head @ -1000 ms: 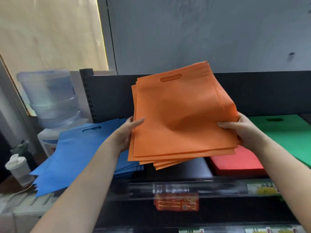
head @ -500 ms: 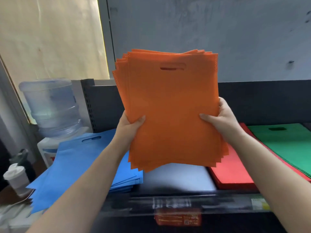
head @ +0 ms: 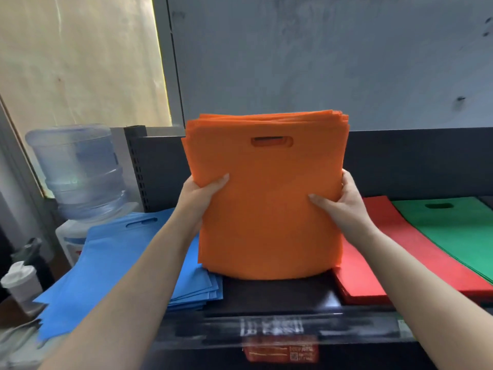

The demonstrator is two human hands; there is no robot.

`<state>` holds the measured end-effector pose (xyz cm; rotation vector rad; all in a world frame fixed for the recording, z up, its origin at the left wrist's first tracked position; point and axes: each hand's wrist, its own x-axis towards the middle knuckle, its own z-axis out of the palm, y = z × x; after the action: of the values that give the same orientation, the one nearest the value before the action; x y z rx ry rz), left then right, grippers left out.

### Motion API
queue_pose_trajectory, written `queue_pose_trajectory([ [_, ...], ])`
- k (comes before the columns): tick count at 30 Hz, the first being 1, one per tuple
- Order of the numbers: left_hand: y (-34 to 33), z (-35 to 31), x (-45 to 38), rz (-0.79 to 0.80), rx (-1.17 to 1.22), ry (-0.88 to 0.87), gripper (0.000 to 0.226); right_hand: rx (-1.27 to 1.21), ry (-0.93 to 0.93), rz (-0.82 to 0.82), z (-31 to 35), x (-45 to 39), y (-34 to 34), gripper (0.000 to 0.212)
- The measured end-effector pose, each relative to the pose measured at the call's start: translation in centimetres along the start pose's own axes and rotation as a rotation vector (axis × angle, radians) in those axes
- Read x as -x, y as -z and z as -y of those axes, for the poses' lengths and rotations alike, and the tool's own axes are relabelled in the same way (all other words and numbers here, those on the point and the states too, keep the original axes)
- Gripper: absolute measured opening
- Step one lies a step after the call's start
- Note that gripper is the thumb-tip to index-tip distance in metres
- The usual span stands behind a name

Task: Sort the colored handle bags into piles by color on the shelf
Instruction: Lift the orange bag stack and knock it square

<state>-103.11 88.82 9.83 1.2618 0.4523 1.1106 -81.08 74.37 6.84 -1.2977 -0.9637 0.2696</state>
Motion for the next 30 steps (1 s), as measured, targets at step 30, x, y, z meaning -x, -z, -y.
queue_pose_trajectory([
  [30, -2.4, -3.5, -1.7, 0.008, -0.084, -0.184, 0.023, -0.055, 0.079, -0.096, 5.7, -3.6, -0.3, 0.031],
])
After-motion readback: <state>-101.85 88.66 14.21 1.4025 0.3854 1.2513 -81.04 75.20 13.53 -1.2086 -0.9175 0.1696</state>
